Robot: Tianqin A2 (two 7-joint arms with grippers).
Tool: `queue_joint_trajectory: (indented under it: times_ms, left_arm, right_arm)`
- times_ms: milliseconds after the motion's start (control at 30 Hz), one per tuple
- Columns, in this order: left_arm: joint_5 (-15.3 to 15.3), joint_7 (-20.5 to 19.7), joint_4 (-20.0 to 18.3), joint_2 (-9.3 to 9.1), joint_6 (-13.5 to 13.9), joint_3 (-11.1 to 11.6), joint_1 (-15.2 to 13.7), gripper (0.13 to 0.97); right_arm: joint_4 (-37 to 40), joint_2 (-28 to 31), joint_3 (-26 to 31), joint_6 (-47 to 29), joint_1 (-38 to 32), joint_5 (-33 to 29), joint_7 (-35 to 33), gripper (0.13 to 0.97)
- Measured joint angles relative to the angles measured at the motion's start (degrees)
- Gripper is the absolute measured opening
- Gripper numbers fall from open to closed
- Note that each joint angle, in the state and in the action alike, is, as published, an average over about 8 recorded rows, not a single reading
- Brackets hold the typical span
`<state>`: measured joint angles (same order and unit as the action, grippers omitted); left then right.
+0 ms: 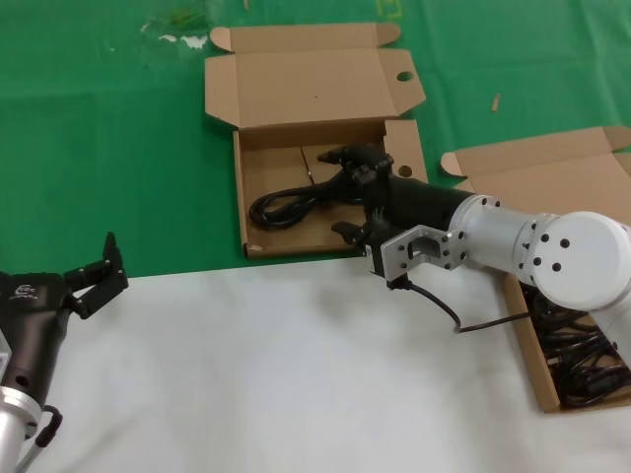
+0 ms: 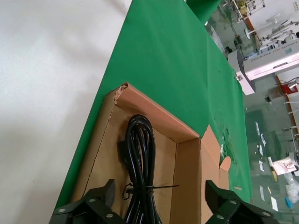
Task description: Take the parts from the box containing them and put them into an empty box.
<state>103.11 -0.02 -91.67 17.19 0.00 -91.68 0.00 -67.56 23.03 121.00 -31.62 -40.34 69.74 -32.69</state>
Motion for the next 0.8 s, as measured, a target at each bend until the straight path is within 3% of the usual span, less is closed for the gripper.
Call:
queue_joint_trajectory:
  times_ms: [333,467,800]
  left_arm:
    - [0.0,0.0,0.0,0.00,0.0,0.0,0.0,0.966]
    - [0.0,0.0,0.0,0.00,0.0,0.0,0.0,0.966]
    - [0.0,0.0,0.0,0.00,0.0,0.0,0.0,0.966]
  right_arm:
    - [0.0,0.0,0.0,0.0,0.0,0.0,0.0,0.788]
    - [0.0,0.0,0.0,0.0,0.0,0.0,0.0,0.788]
    - [0.0,0.0,0.0,0.0,0.0,0.0,0.0,0.915]
